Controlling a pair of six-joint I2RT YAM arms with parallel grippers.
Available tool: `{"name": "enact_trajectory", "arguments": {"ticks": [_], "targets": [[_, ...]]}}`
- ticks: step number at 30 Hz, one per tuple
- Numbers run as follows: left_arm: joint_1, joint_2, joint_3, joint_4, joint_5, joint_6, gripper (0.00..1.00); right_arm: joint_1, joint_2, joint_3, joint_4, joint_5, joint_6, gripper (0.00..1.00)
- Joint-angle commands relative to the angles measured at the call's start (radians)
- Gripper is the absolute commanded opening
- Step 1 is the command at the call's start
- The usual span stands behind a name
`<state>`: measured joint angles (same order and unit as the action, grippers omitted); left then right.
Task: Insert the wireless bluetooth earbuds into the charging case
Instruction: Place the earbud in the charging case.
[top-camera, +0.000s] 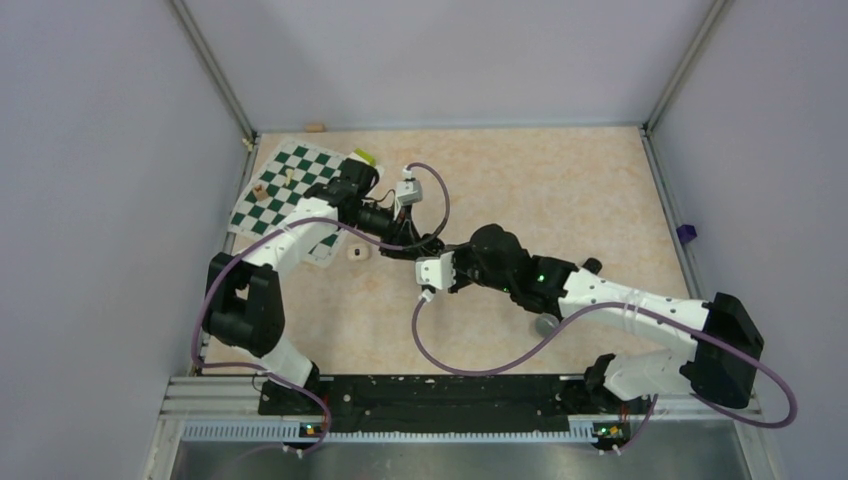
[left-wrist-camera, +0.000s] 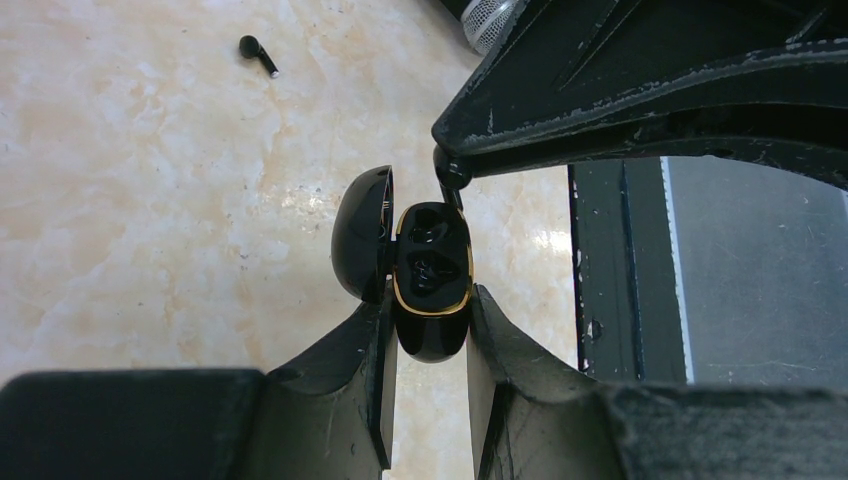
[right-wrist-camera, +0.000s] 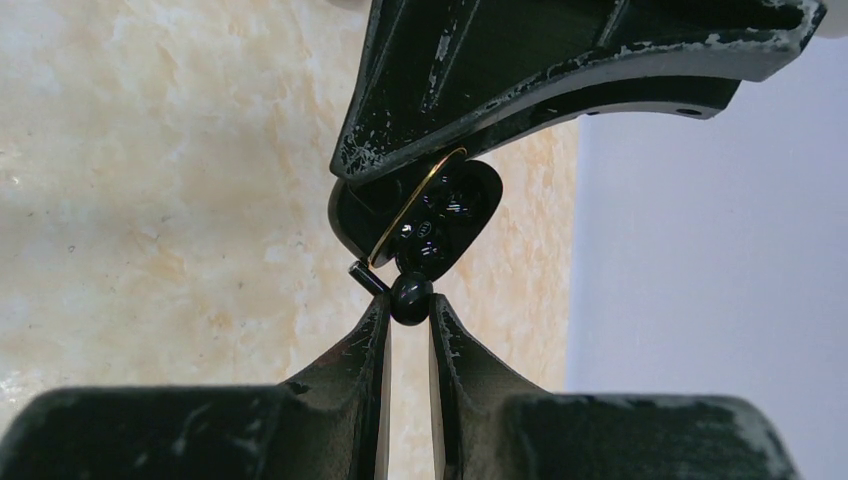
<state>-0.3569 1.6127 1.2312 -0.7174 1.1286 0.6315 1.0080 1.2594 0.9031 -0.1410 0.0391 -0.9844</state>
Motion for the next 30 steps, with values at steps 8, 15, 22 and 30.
{"name": "enact_trajectory", "arguments": {"ticks": [8,15,22,30], "targets": [[-0.001,-0.017,-0.019,0.035,-0.015,-0.006,0.00,0.014,-0.022,0.015,0.055,0.030,0.025,0.04],[-0.002,-0.026,-0.017,0.027,0.009,-0.003,0.00,0.014,0.009,-0.008,0.112,0.072,0.006,0.03],[-0.002,-0.036,-0.012,0.021,0.025,0.001,0.00,0.030,0.031,-0.011,0.098,0.052,0.002,0.03],[-0.003,-0.043,-0.014,0.015,0.030,0.008,0.00,0.057,0.073,-0.030,0.120,0.093,-0.038,0.03]]}}
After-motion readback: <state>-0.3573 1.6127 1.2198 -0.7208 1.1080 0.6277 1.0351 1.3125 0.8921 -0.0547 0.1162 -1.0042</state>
